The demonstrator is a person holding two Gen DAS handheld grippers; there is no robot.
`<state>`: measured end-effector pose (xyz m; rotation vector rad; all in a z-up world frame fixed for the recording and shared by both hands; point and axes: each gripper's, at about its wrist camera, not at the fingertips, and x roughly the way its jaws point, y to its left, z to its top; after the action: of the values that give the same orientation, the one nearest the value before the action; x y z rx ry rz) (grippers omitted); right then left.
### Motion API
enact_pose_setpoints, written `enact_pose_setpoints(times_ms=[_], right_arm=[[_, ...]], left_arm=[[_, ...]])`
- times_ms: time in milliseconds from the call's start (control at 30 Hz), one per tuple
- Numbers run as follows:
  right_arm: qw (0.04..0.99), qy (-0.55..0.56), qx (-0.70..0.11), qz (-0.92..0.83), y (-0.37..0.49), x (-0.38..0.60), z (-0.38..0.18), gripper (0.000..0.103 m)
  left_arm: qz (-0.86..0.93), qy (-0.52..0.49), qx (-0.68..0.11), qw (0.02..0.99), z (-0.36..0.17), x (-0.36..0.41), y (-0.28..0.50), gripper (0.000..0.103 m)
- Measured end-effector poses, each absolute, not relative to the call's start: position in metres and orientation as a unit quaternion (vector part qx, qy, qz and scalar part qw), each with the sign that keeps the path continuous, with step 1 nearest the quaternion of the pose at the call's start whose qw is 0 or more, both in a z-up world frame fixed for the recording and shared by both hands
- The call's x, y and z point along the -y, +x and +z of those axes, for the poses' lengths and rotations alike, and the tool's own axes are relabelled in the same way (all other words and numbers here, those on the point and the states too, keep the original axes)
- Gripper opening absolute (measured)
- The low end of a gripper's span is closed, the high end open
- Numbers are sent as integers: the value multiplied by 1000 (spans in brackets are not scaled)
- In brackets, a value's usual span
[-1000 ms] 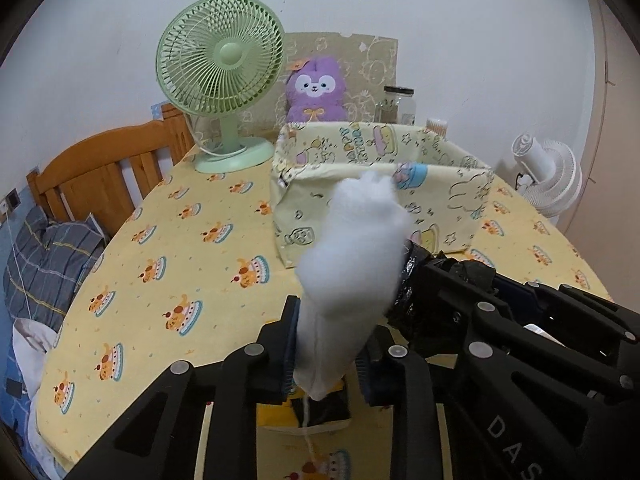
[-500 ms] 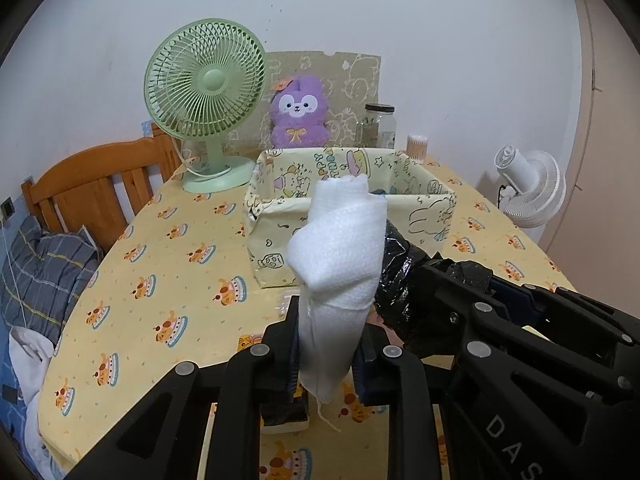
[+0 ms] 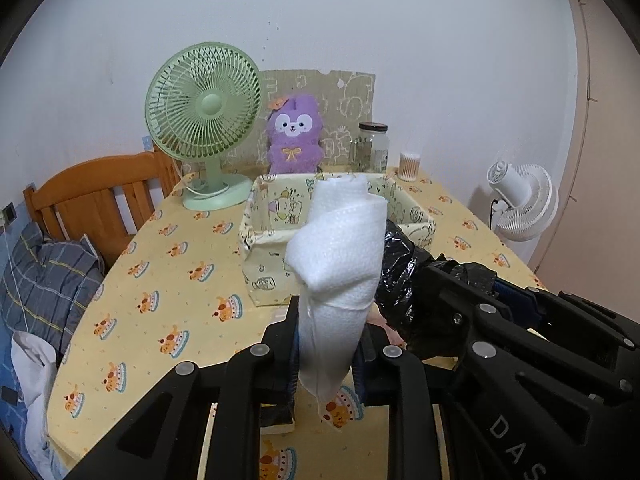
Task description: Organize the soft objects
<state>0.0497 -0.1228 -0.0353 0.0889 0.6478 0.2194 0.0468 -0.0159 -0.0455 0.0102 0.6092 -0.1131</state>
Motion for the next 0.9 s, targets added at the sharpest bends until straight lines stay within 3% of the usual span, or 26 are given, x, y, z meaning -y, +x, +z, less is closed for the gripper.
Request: enact_pose_setpoints(times_ms=[900], right_arm=[[950, 29, -293, 102, 74, 124, 19, 26]], left_arm=[[-41, 4, -270, 962, 4, 20, 69, 20]])
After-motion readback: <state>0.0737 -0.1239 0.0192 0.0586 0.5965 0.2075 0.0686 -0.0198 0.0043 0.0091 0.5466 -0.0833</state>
